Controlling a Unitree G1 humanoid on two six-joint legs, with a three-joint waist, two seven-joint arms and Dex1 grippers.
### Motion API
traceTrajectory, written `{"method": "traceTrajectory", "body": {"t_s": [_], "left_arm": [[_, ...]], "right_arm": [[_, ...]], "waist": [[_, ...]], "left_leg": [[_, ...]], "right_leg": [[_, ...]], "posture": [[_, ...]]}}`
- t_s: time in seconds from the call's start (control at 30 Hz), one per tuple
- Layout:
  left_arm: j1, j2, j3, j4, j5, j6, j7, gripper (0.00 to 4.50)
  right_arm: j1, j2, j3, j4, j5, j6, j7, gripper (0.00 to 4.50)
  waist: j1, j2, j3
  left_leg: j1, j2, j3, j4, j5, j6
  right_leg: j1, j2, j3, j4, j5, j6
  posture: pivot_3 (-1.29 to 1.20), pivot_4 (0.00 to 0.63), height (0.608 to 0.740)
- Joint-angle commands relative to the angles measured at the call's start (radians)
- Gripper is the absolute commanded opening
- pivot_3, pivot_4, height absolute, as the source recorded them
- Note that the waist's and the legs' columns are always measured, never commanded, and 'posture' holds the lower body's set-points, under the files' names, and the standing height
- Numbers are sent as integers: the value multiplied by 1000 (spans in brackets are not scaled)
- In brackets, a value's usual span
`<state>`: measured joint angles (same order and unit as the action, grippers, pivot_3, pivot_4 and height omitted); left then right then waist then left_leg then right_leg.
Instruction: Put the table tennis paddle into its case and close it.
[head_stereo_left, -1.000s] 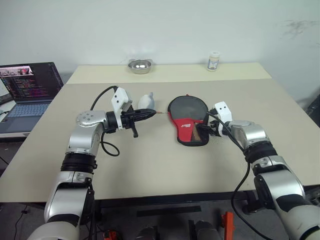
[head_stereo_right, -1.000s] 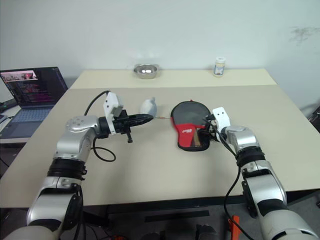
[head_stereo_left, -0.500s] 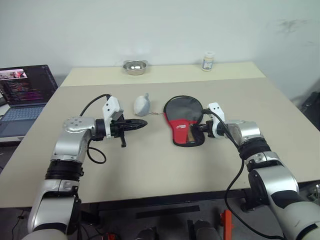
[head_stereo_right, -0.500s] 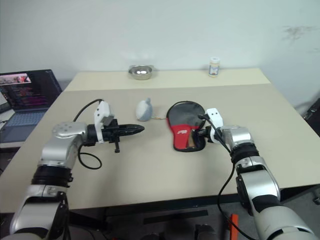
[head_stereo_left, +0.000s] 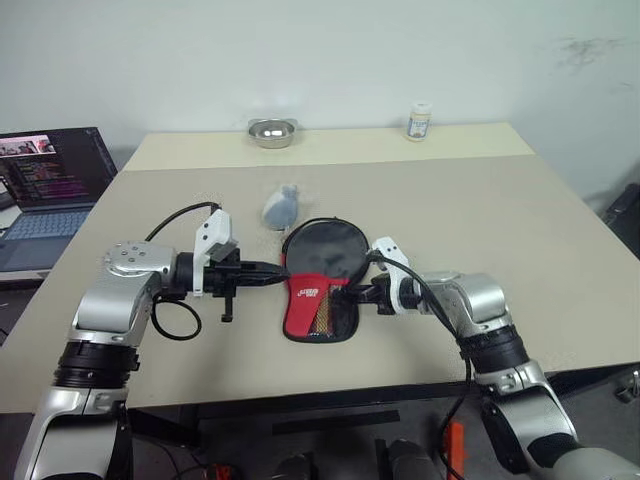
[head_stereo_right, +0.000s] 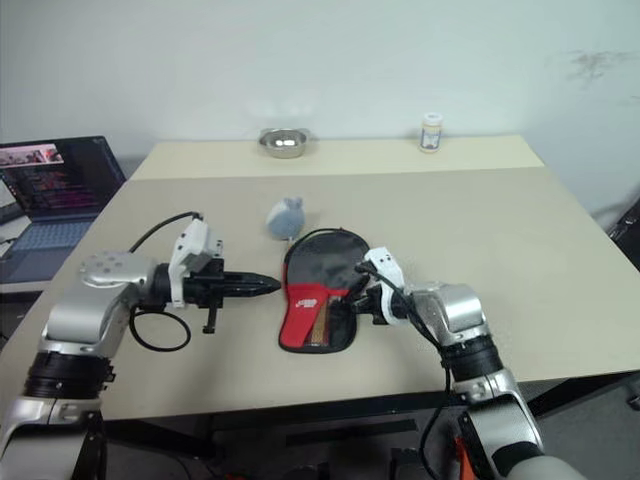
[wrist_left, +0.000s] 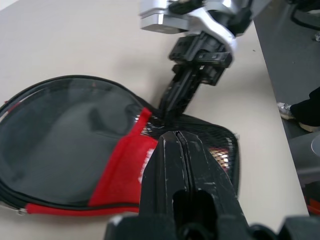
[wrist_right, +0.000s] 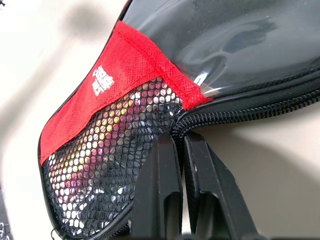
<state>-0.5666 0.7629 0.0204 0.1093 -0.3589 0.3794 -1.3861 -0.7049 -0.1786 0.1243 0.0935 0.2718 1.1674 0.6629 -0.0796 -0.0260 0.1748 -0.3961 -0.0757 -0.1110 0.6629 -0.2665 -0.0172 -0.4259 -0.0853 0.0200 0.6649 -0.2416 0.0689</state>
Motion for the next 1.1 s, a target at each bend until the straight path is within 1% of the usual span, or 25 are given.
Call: {"method": "traceTrajectory", "body": {"t_s": [0.03, 0.23, 0.4, 0.57, 0.77, 1.1], "left_arm": [[0, 26, 1, -52, -23, 12, -6, 0], [29, 39, -7, -81, -29, 22, -17, 0], [19, 37, -16, -44, -20, -3, -22, 0], [6, 31, -25, 0, -8, -39, -32, 0], [12, 35, -32, 6, -10, -55, -29, 0], [6, 31, -42, -5, -12, -48, -14, 0]], "right_arm": [[48, -31, 7, -139, 49, 67, -11, 25], [156, -148, -50, -319, 103, 187, -36, 25], [190, -194, -86, -386, 142, 233, -57, 25], [231, -195, -92, -454, 185, 282, -80, 25], [282, -205, -123, -518, 222, 336, -104, 25], [262, -223, -124, -490, 234, 316, -132, 25]], "waist": [[2, 0, 0], [18, 0, 0], [34, 0, 0], [46, 0, 0], [48, 0, 0], [47, 0, 0]], "left_leg": [[0, 0, 0, 0, 0, 0], [0, 0, 0, 0, 0, 1], [0, 0, 0, 0, 0, 1], [0, 0, -1, 0, 0, 1], [0, 0, -1, 0, 0, 1], [0, 0, -1, 0, 0, 1]], "right_leg": [[0, 0, 0, 0, 0, 0], [0, 0, 0, -1, 0, 0], [2, 0, -2, -2, 0, 0], [2, 0, -3, -2, 0, 0], [2, 0, -3, -2, 0, 0], [3, 0, -3, -2, 0, 0]], "posture": [[0, 150, 740], [0, 150, 740], [0, 150, 740], [0, 150, 740], [0, 150, 740], [0, 150, 740]]}}
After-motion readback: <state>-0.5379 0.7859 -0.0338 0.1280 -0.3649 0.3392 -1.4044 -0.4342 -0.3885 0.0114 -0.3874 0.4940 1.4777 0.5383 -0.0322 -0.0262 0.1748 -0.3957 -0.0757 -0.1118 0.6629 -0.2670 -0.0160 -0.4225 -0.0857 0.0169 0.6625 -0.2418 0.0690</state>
